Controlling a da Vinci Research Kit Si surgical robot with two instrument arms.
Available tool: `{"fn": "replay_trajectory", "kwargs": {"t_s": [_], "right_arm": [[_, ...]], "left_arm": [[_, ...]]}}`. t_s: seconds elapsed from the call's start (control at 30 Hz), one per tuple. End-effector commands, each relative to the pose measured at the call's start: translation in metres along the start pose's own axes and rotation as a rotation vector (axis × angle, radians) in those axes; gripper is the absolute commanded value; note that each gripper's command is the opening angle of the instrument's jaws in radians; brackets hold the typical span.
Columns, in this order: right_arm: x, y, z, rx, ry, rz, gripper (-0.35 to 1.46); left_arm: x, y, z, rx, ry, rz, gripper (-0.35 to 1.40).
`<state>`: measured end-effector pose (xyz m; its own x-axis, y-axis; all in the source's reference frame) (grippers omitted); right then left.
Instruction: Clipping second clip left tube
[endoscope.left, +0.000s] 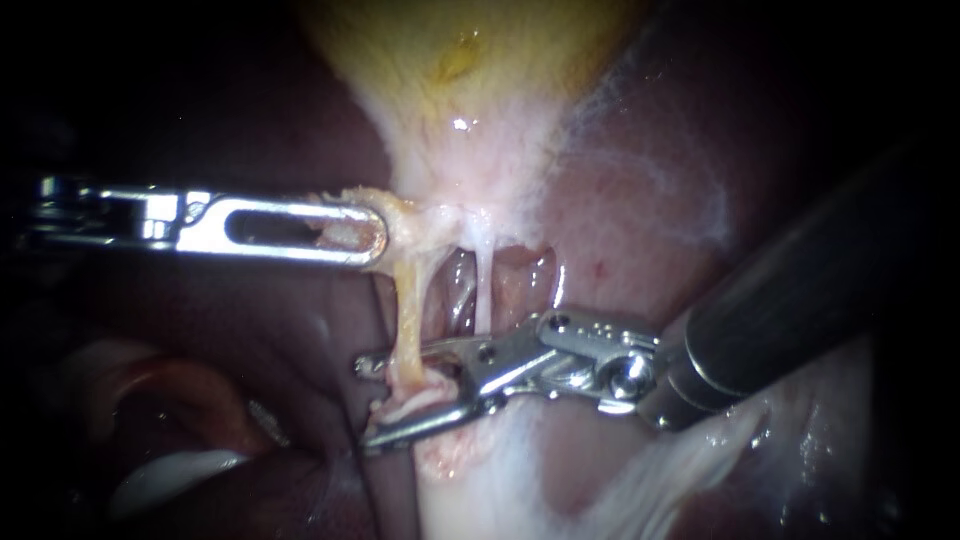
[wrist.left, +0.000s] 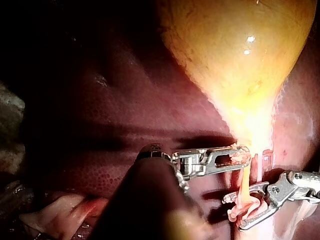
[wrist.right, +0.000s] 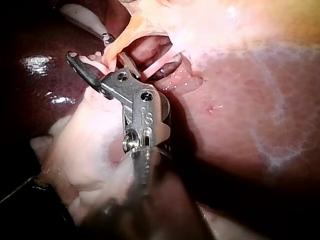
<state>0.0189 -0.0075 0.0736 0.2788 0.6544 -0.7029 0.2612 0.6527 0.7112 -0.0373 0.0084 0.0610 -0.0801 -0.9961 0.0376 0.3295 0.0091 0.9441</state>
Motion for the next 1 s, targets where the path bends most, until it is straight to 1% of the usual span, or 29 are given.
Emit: {"fn": "replay_trajectory", "kwargs": {"t_s": [0.03,0.23,0.47,0.6,0.7,0.8,1.0], "right_arm": [[-0.0001,0.0001,-0.0003,0.0,-0.001,-0.001,0.42],[-0.0002,0.0004,-0.0013,-0.013,0.003,0.006,0.28],[-0.0001,0.0003,-0.0021,-0.027,0.008,0.037,-0.15],[-0.0001,0.0003,-0.0022,-0.026,0.008,0.049,-0.35],[-0.0002,0.0002,-0.0023,-0.031,0.009,0.06,-0.35],[-0.0003,0.0001,-0.0025,-0.034,0.012,0.113,-0.35],[-0.0004,-0.0003,-0.0029,-0.031,0.01,0.112,-0.35]], "left_arm": [[0.0,0.0,0.0,0.0,0.0,0.0,-0.35],[0.0,0.0,-0.0001,0.0,0.0,0.0,-0.35],[0.0,0.0,-0.0001,0.0,0.001,0.0,-0.35],[0.0,0.0,-0.0001,0.001,0.001,0.0,-0.35],[0.0,0.0,-0.0001,0.001,0.001,0.0,-0.35],[0.0,0.0,-0.0001,0.001,0.001,0.0,-0.35],[0.0,0.0,-0.0001,0.001,0.001,0.0,-0.35]]}}
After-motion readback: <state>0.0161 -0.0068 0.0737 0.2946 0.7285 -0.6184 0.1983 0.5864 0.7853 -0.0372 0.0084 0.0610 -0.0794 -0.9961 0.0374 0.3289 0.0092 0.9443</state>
